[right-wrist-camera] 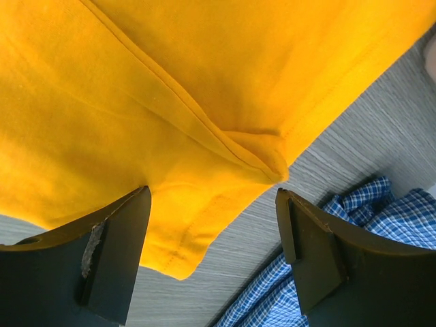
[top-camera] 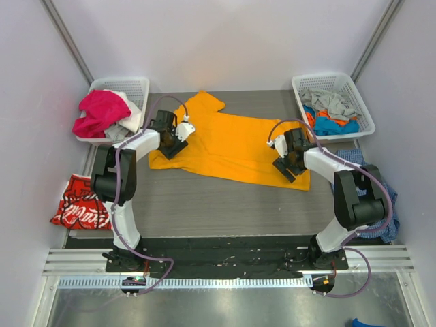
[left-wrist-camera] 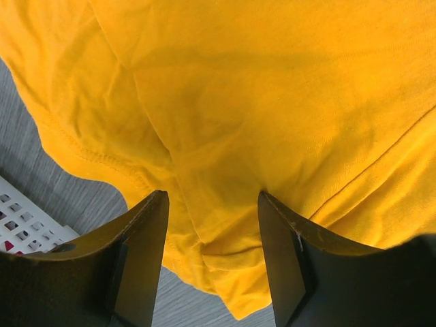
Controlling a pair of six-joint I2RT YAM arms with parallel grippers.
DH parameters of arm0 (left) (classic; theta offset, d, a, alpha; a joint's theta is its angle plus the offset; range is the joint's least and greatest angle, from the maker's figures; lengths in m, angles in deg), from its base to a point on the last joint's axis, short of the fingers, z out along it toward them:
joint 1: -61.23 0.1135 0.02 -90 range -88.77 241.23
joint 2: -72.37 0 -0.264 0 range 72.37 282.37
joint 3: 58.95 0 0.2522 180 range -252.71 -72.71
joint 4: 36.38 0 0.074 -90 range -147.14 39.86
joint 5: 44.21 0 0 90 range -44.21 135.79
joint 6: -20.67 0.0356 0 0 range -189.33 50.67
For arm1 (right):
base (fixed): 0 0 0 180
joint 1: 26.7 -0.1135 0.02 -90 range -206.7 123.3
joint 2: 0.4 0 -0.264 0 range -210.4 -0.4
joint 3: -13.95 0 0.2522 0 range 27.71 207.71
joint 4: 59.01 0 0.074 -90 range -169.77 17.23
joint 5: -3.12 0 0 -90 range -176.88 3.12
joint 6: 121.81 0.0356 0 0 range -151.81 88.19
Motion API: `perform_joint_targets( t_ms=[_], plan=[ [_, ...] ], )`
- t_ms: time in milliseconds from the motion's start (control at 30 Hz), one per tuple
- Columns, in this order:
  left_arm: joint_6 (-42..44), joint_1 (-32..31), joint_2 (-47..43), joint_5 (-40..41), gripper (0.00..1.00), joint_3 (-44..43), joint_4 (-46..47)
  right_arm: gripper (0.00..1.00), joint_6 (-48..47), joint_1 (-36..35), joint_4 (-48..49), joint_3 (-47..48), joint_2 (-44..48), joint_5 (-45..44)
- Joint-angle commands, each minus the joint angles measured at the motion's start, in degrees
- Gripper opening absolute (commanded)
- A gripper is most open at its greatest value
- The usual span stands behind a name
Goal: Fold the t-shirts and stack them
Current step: Fold the flattened tshirt in 1/3 of the way
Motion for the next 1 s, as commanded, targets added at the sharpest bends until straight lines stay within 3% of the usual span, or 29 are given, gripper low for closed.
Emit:
perform_joint_targets(
  t_ms=[0, 367, 967],
  plan=[
    [0.77, -0.45, 0.60, 2.38, 0.59, 0.92, 1.61, 0.81, -1.00, 0.08, 2.39, -0.40, -1.57, 0.30],
    [4.73, -0.37, 0.34, 6.95, 0.57, 7.77, 4.25, 0.81, -6.18, 0.17, 4.59, -5.14, -2.54, -0.32],
    [6.32, -4.14, -11.34, 11.87, 0.57, 19.73, -0.23, 0.81, -12.25, -0.01, -0.24, -9.54, 2.37, 1.52]
  ],
)
